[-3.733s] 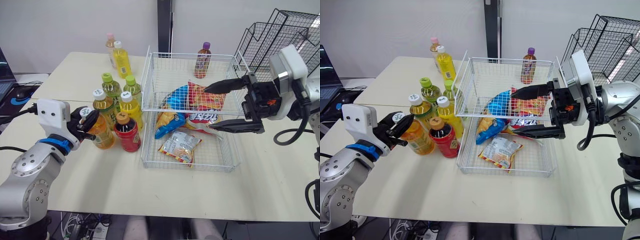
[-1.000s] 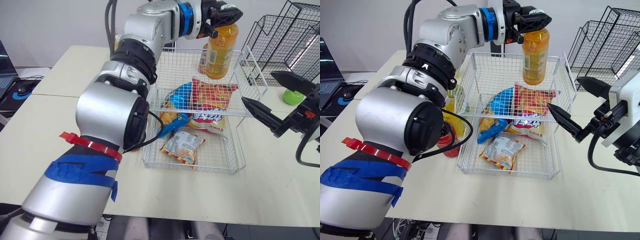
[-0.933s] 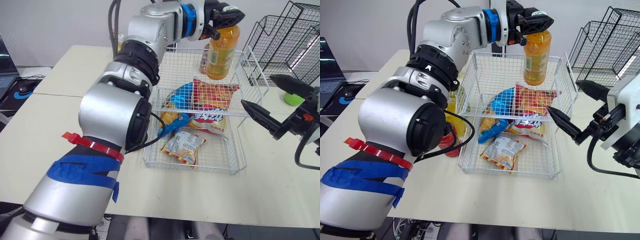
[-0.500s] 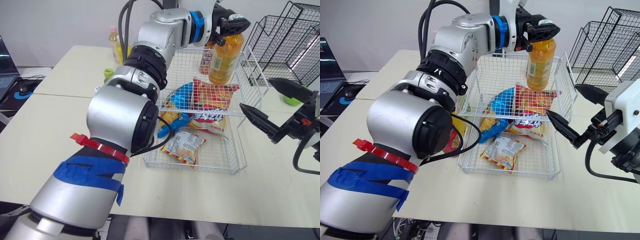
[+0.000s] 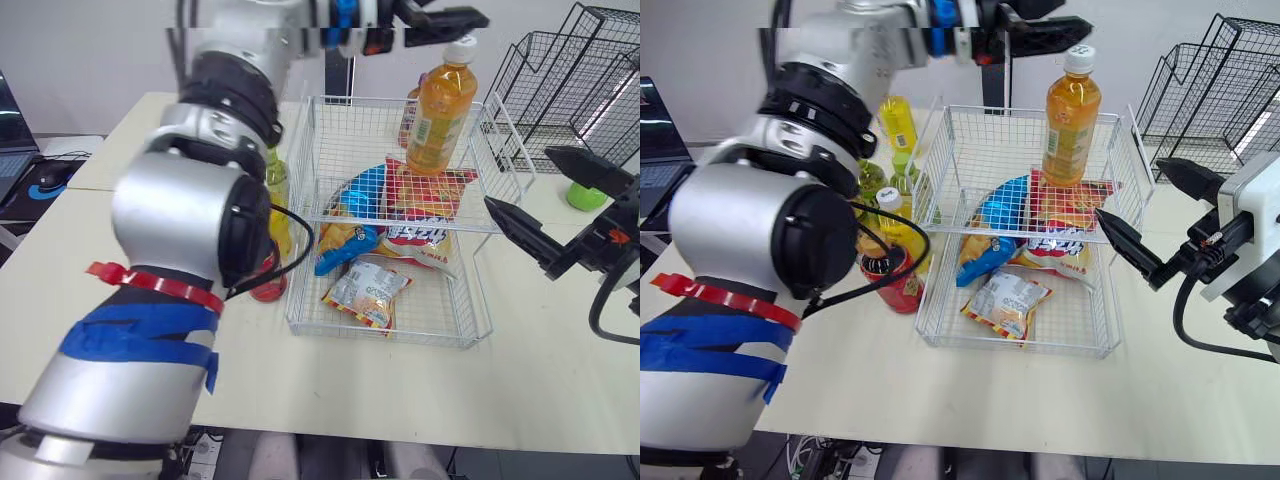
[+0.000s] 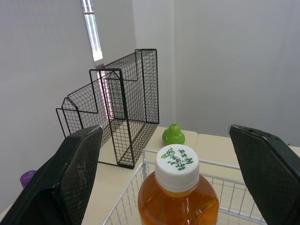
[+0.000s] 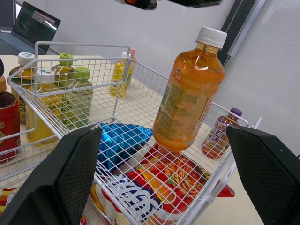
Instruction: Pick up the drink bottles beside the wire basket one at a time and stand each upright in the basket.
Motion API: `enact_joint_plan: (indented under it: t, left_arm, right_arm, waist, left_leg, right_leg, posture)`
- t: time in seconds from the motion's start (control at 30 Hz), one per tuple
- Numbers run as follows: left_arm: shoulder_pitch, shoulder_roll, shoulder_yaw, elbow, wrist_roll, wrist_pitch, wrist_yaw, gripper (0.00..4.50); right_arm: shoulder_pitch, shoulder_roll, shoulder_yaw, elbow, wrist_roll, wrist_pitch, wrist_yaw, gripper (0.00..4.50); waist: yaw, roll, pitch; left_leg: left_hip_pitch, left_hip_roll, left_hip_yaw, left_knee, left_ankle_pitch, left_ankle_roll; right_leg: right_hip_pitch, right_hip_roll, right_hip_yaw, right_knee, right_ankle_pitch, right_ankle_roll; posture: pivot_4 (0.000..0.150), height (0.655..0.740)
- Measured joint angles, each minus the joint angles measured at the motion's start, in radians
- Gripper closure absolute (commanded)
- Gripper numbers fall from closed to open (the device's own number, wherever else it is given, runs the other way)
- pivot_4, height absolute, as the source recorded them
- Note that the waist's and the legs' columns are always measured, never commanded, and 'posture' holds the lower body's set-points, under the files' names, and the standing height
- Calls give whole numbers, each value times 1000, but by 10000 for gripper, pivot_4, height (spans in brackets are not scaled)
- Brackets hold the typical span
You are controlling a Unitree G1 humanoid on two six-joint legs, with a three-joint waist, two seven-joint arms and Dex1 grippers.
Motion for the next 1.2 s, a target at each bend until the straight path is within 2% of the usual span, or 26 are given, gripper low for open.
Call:
enact_joint_plan:
  t: [0.13, 0.37, 0.47, 0.6, 0.7, 0.8, 0.9, 1.03, 1.1, 1.2]
  left_arm:
    - [74, 106, -16, -176, -11, 143, -116, 371]
    - [223, 305, 4, -487, -72, 370, -94, 371]
    - [311, 427, 16, -645, -106, 442, -96, 371]
    - [492, 602, 70, -772, -131, 493, -84, 371]
    - [610, 692, 109, -842, -154, 514, -87, 371]
    - [845, 793, 187, -931, -173, 513, -99, 371]
    - [1092, 812, 281, -993, -200, 513, -92, 371]
    - [1314, 803, 390, -1057, -230, 510, -68, 371]
    - [1422, 752, 473, -1140, -262, 513, -26, 371]
    - [1496, 681, 503, -1213, -302, 528, 28, 371]
  right_arm:
    - [-38, -22, 40, 30, -1, -8, 30, 0]
    - [-99, -36, 93, 109, -11, -27, 120, 0]
    - [-114, -48, 110, 136, -10, -33, 174, 0]
    - [-135, -77, 121, 183, -10, -37, 271, 0]
    - [-146, -104, 135, 210, -9, -40, 344, 0]
    - [-190, -136, 185, 246, -7, -42, 440, 0]
    - [-259, -143, 262, 279, -16, -46, 511, 0]
    - [-315, -128, 339, 306, -48, -56, 555, 0]
    - [-339, -90, 383, 307, -74, -65, 561, 0]
    - [-336, -57, 416, 299, -82, -65, 558, 0]
  waist:
    - [-3, 1, 0]
    - [-6, 1, 0]
    - [-8, 1, 0]
    - [-10, 2, 0]
    - [-9, 1, 0]
    - [-6, 3, -1]
    - [-3, 2, -1]
    - [6, 1, -1]
    - [7, 1, -1]
    - [12, 1, -1]
  left_leg:
    - [0, 0, -2, 0, 1, 0]
    - [0, 0, -5, 0, 2, 0]
    - [3, 0, -6, 0, 2, 0]
    - [10, 0, -6, 0, 2, 0]
    - [12, 0, -6, 0, 2, 0]
    - [13, 0, -5, 0, 2, 0]
    - [13, 2, -6, 1, 2, 0]
    - [12, 3, -7, 1, 2, 0]
    - [12, 7, -6, 1, 2, 1]
    - [12, 7, -7, 1, 2, 1]
  right_leg:
    - [1, 0, -2, 1, 0, 0]
    - [2, 0, -4, 1, 0, 0]
    - [5, 0, -4, 1, 0, 0]
    - [12, -1, -5, 1, 0, -1]
    - [14, -1, -5, 0, 0, -1]
    - [14, -2, -4, 1, 0, -1]
    - [14, -1, -6, 1, 0, -1]
    - [14, -1, -7, 1, 0, -1]
    - [14, -3, -6, 1, 0, -1]
    - [14, -3, -7, 1, 0, -1]
  posture:
    - [1500, 6732]
    - [1500, 6732]
    - [1500, 6732]
    - [1500, 6732]
    - [1500, 6732]
    - [1500, 6732]
    - [1500, 6732]
    - [1500, 6732]
    - [1500, 6732]
    - [1500, 6732]
